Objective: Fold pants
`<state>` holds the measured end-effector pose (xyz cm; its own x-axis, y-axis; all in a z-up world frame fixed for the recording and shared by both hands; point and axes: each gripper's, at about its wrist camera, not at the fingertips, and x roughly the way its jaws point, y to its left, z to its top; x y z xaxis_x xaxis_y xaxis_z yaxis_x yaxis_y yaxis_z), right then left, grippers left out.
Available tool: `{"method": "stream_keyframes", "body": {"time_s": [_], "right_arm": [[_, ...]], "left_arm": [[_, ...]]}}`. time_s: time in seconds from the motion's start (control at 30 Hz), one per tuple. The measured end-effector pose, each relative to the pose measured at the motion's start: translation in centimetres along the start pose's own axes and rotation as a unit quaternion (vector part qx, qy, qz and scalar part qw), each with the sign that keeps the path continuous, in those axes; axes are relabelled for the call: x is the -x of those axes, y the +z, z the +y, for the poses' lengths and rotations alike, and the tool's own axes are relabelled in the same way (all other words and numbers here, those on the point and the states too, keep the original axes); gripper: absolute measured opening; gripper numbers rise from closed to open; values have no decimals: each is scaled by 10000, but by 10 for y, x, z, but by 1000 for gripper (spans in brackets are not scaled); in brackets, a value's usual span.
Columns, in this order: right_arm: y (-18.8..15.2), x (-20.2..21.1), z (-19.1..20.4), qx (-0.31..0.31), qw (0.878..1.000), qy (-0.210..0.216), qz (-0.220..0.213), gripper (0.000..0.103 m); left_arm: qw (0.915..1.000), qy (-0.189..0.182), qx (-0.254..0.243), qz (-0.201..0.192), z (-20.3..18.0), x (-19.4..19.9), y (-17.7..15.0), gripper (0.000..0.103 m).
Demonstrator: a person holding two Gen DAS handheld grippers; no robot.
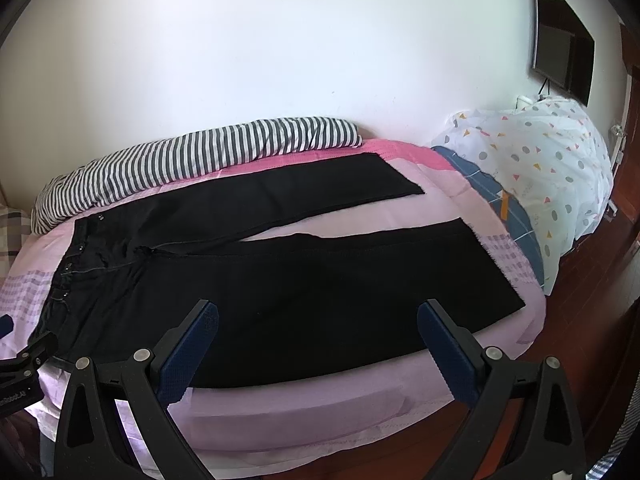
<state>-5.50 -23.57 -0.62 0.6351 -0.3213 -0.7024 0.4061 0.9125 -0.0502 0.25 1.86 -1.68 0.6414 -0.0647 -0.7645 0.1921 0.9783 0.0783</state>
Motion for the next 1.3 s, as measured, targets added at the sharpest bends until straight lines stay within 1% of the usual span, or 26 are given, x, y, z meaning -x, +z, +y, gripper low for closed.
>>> {"method": "stream_keyframes", "body": {"time_s": [0.07, 0.2, 0.33, 0.5, 0.53, 0.57, 0.6, 0.63, 0.67, 0.77, 0.83, 0.93, 1.03, 1.1, 1.2, 1.27, 1.3], "right_arm": [[1, -5, -5, -171, 9996, 173, 129, 98], [2, -14, -7, -126, 9995, 116, 261, 99], [7, -17, -8, -64, 9997, 101, 227, 98], [19, -21, -14, -167, 9991, 346, 190, 99], [21, -23, -14, -192, 9987, 431, 194, 99], [24, -26, -14, -210, 9984, 471, 212, 99], [26, -29, -14, -235, 9980, 531, 246, 99], [29, -33, -14, -258, 9974, 612, 284, 99], [32, -36, -13, -271, 9970, 656, 311, 99], [40, -45, -6, -219, 9969, 685, 333, 99], [45, -50, -1, -159, 9968, 699, 346, 99], [56, -62, 10, -85, 9959, 811, 386, 99], [67, -75, 22, -35, 9953, 861, 439, 99], [73, -86, 32, 21, 9952, 858, 476, 99], [78, -102, 47, 79, 9943, 890, 575, 98], [80, -113, 57, 129, 9935, 907, 674, 98], [81, -118, 61, 155, 9932, 909, 716, 98]], "left_arm": [[10000, -11, 15, 47, 1, -3, 0, 100], [10000, -6, 23, 72, 5, -11, 2, 100], [10000, -9, 74, 3, 16, -18, 8, 100], [9997, -48, 223, -7, 43, -31, 24, 97], [9996, -52, 268, -3, 50, -34, 29, 94], [9995, -67, 317, -5, 58, -38, 34, 87], [9993, -74, 356, -2, 66, -42, 39, 83], [9992, -86, 397, 18, 73, -46, 44, 77], [9988, -135, 474, 65, 83, -52, 51, 67], [9958, -463, 756, 205, 112, -70, 71, 57], [9930, -658, 938, 291, 131, -83, 84, 52], [9867, -928, 1262, 424, 164, -108, 106, 51], [9773, -1232, 1631, 548, 195, -135, 124, 51], [9681, -1472, 1915, 671, 216, -159, 134, 50], [9545, -1708, 2300, 825, 241, -190, 144, 43], [9438, -1865, 2559, 946, 256, -210, 147, 36], [9390, -1967, 2644, 980, 261, -218, 149, 35]]}}
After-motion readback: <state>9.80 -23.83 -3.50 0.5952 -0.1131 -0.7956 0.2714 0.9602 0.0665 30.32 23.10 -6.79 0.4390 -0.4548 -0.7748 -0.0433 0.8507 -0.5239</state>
